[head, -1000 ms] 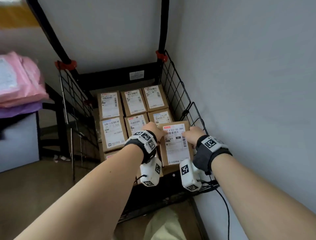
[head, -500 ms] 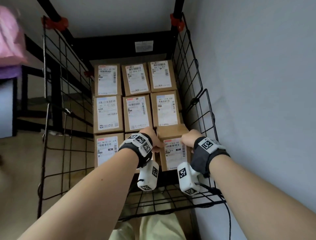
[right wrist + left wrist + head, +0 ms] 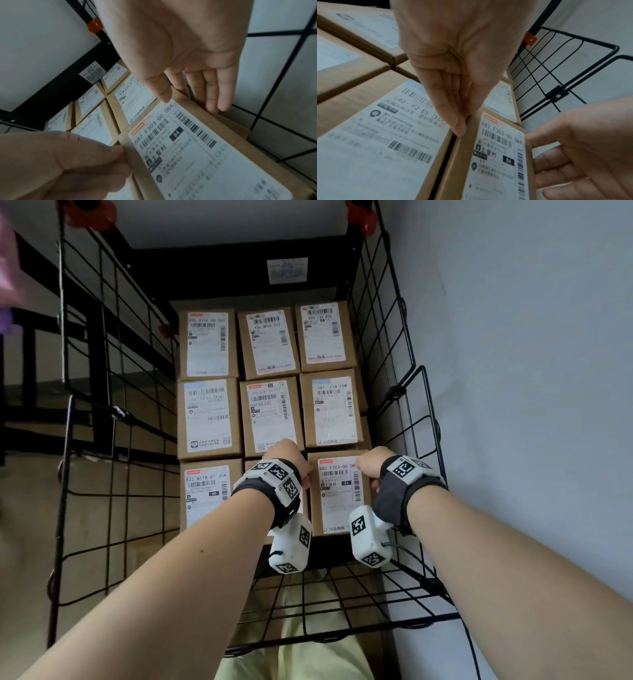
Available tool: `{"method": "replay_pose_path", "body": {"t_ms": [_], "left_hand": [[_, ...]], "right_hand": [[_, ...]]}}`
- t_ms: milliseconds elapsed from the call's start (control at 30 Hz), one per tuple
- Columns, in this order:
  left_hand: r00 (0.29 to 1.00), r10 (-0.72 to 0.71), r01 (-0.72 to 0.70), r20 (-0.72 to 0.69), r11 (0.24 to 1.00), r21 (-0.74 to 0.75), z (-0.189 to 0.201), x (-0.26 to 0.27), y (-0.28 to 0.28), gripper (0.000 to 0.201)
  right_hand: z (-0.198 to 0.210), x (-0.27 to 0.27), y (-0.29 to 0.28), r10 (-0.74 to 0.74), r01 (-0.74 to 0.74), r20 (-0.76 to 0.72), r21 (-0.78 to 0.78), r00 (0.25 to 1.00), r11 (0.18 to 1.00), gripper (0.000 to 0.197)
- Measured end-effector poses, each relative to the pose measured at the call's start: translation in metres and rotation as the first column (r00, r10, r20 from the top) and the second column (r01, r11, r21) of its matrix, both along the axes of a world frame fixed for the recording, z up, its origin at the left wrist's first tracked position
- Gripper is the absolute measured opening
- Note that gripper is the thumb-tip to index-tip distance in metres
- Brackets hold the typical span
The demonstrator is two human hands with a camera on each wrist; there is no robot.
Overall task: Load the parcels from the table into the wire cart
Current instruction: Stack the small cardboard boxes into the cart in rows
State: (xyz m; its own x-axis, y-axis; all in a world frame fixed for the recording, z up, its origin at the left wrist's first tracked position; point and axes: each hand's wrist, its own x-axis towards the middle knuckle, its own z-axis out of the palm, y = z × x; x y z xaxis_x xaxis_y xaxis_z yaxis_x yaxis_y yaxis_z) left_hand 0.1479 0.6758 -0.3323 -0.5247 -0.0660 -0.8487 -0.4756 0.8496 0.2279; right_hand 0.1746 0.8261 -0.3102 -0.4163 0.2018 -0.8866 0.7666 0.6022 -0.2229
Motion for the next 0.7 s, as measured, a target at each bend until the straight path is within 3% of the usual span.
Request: {"method": "replay_pose_path", "body": {"t_ms": [100,167,267,367,433,567,700], "left_hand": [[1.000,-0.012,0.013,-0.004,0.999,0.046,-0.004,0.002,-0.001,0.028],[1.000,0.013,-0.011,-0.022,0.997,0.081,-0.004,0.003,-0.006,0.022],[0.966,0.095,-0.077,-0.242,0.994,0.081,-0.003,-0.001,-0.019,0.017],[0.842,0.168,-0.174,-0.513,0.984,0.036,0.005,-0.007,-0.039,0.018],[0.787,0.157,-0.197,-0.597,0.980,-0.002,0.005,-0.010,-0.049,0.030],[0.820,0.031,-0.164,-0.571,0.970,-0.182,0.006,-0.010,-0.065,0.058],[0.910,0.064,-0.145,-0.409,0.975,-0.169,0.000,-0.010,-0.077,0.066]], "right_hand": [[-0.007,-0.003,-0.002,0.023,-0.024,0.019,0.053,1.000,0.998,0.039],[-0.009,-0.005,-0.004,-0.040,0.041,-0.006,0.068,0.999,0.997,0.037],[-0.011,-0.013,-0.001,-0.113,0.127,-0.087,0.177,0.990,0.976,0.046],[-0.010,-0.022,-0.002,-0.108,0.150,-0.236,0.171,0.966,0.974,0.065],[-0.008,-0.027,-0.008,-0.047,0.087,-0.273,0.135,0.961,0.987,0.067],[-0.008,-0.027,-0.022,0.038,-0.008,-0.284,0.105,0.958,0.994,0.062],[-0.008,-0.024,-0.022,0.106,-0.054,-0.276,0.189,0.955,0.980,0.053]]}}
